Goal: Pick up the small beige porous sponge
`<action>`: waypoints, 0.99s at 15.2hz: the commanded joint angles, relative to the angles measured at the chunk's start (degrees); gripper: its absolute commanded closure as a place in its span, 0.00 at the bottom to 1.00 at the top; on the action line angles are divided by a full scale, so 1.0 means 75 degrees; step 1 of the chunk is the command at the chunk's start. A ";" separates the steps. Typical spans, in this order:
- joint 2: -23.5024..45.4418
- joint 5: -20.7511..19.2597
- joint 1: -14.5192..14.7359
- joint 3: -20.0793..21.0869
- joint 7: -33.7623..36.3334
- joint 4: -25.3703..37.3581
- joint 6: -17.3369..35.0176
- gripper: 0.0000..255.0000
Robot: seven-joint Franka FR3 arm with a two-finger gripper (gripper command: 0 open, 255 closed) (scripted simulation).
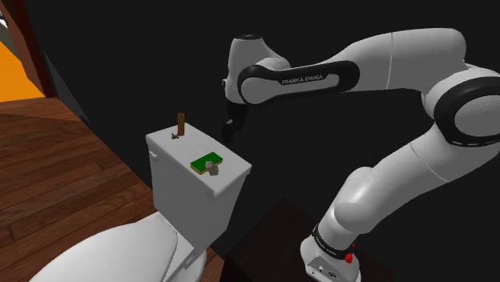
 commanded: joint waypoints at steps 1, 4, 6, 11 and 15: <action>0.0614 -0.0255 -0.0015 0.0170 0.0119 0.0181 0.0346 0.00; 0.1489 -0.0714 -0.0028 0.0385 0.0345 0.0473 0.0758 0.00; 0.2089 -0.1072 -0.0022 0.0503 0.0525 0.0713 0.0983 0.00; 0.3451 -0.1970 0.0088 0.0646 0.0969 0.1374 0.1324 0.00; 0.3690 -0.2144 0.0102 0.0614 0.1150 0.1228 0.1669 0.00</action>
